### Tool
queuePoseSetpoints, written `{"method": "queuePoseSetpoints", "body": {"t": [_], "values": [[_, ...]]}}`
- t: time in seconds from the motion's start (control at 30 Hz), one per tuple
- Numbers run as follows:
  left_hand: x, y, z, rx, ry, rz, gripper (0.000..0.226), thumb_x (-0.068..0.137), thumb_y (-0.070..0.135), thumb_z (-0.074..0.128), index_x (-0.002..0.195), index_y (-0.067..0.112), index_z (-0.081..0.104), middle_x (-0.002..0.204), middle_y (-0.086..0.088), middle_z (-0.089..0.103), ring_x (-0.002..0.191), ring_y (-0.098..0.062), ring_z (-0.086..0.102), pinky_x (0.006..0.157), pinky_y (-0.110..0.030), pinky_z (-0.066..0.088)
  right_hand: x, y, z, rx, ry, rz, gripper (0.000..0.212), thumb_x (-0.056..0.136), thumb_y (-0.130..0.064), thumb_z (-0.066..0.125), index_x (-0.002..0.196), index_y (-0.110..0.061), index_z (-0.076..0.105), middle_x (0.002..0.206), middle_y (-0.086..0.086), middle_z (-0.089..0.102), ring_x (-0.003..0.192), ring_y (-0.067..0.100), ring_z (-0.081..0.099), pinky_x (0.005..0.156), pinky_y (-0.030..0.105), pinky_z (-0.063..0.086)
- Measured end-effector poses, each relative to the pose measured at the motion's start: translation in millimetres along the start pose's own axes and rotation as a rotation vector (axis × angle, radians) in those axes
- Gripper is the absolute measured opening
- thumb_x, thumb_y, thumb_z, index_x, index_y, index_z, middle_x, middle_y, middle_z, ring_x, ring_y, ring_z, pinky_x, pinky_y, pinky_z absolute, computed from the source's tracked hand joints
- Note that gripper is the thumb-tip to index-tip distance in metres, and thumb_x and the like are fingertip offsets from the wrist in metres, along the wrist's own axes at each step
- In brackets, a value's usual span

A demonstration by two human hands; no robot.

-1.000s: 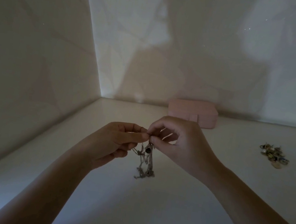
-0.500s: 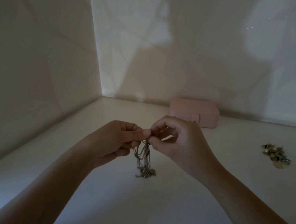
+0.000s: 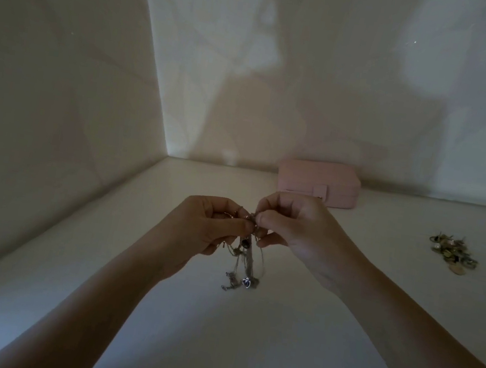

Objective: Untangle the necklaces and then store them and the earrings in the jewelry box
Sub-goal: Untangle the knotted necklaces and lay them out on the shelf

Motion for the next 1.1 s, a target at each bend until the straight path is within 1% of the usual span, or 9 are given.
{"method": "queuePoseSetpoints", "body": {"t": [0.1, 0.2, 0.37, 0.53, 0.7, 0.87, 0.93, 1.0, 1.1], "values": [[0, 1, -1, 0.061, 0.014, 0.020, 0.007, 0.085, 0.004, 0.065, 0.078, 0.006, 0.063, 0.050, 0.006, 0.055, 0.042, -0.006, 0.028, 0.043, -0.016, 0.022, 1, 0, -2, -0.072, 0.029, -0.019, 0.023, 0.084, 0.006, 0.057, 0.070, -0.012, 0.063, 0.065, 0.000, 0.062, 0.062, 0.011, 0.060, 0.064, 0.024, 0.053], [-2, 2, 4, 0.076, -0.054, 0.014, 0.012, 0.084, 0.002, 0.065, 0.075, 0.005, 0.057, 0.048, 0.006, 0.046, 0.045, -0.008, 0.025, 0.044, -0.017, 0.022, 1, -1, -7, -0.142, 0.094, -0.061, 0.019, 0.080, 0.005, 0.060, 0.072, -0.012, 0.064, 0.068, 0.005, 0.065, 0.063, 0.011, 0.062, 0.069, 0.027, 0.051], [-3, 0, 8, -0.010, -0.114, -0.020, 0.020, 0.082, 0.003, 0.066, 0.069, 0.010, 0.053, 0.048, 0.008, 0.038, 0.044, -0.006, 0.025, 0.042, -0.015, 0.022, 1, 1, -10, 0.027, 0.126, -0.058, 0.021, 0.079, 0.010, 0.059, 0.071, -0.009, 0.061, 0.072, 0.010, 0.070, 0.069, 0.018, 0.065, 0.073, 0.031, 0.055], [-2, -1, 4, -0.211, -0.089, -0.051, 0.014, 0.071, 0.012, 0.067, 0.068, 0.012, 0.053, 0.055, 0.006, 0.045, 0.044, -0.004, 0.026, 0.038, -0.013, 0.020, 4, 0, -14, 0.102, 0.052, 0.006, 0.026, 0.078, 0.013, 0.060, 0.071, -0.012, 0.059, 0.069, 0.009, 0.060, 0.057, 0.010, 0.050, 0.057, 0.016, 0.044], [-3, -3, 9, -0.361, -0.102, -0.073, 0.011, 0.073, 0.016, 0.058, 0.066, 0.013, 0.050, 0.058, 0.002, 0.051, 0.043, -0.004, 0.029, 0.037, -0.012, 0.020, 3, -7, -21, -0.123, 0.050, -0.016, 0.025, 0.076, 0.005, 0.069, 0.074, -0.020, 0.069, 0.063, -0.002, 0.061, 0.059, 0.007, 0.049, 0.057, 0.015, 0.038], [-3, -5, 12, -0.170, -0.123, -0.073, 0.015, 0.078, 0.024, 0.058, 0.066, 0.015, 0.057, 0.049, 0.005, 0.039, 0.043, -0.007, 0.023, 0.040, -0.017, 0.019, 0, -14, -21, -0.382, 0.103, -0.076, 0.029, 0.079, -0.004, 0.068, 0.071, -0.031, 0.074, 0.058, -0.011, 0.062, 0.057, 0.001, 0.049, 0.056, 0.013, 0.035], [-3, -4, 9, -0.126, -0.100, -0.059, 0.013, 0.077, 0.023, 0.060, 0.071, 0.012, 0.064, 0.047, 0.005, 0.038, 0.041, -0.006, 0.024, 0.039, -0.016, 0.020, 0, -13, -23, -0.344, 0.116, -0.054, 0.029, 0.079, -0.004, 0.066, 0.068, -0.029, 0.073, 0.060, -0.001, 0.063, 0.059, 0.005, 0.050, 0.060, 0.019, 0.037], [-2, -3, 8, -0.108, -0.081, -0.042, 0.011, 0.082, 0.015, 0.059, 0.080, 0.007, 0.067, 0.047, 0.006, 0.039, 0.039, -0.004, 0.026, 0.038, -0.014, 0.020, 0, -7, -20, -0.225, 0.093, -0.003, 0.029, 0.081, -0.001, 0.061, 0.066, -0.023, 0.072, 0.059, -0.001, 0.060, 0.059, 0.006, 0.051, 0.062, 0.022, 0.039], [-1, -2, 6, -0.071, -0.054, -0.022, 0.021, 0.090, 0.005, 0.054, 0.074, 0.011, 0.066, 0.050, 0.005, 0.041, 0.041, -0.005, 0.028, 0.039, -0.013, 0.024, 0, 4, -8, -0.067, 0.011, 0.079, 0.028, 0.084, 0.004, 0.052, 0.068, -0.012, 0.067, 0.065, 0.000, 0.060, 0.061, 0.008, 0.053, 0.060, 0.022, 0.040]]}}
Point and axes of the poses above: each hand's wrist, its own x-axis towards the middle knuckle, its own z-axis out of the palm, y = z × x, the point moved 10 cm from there along x, towards the middle knuckle
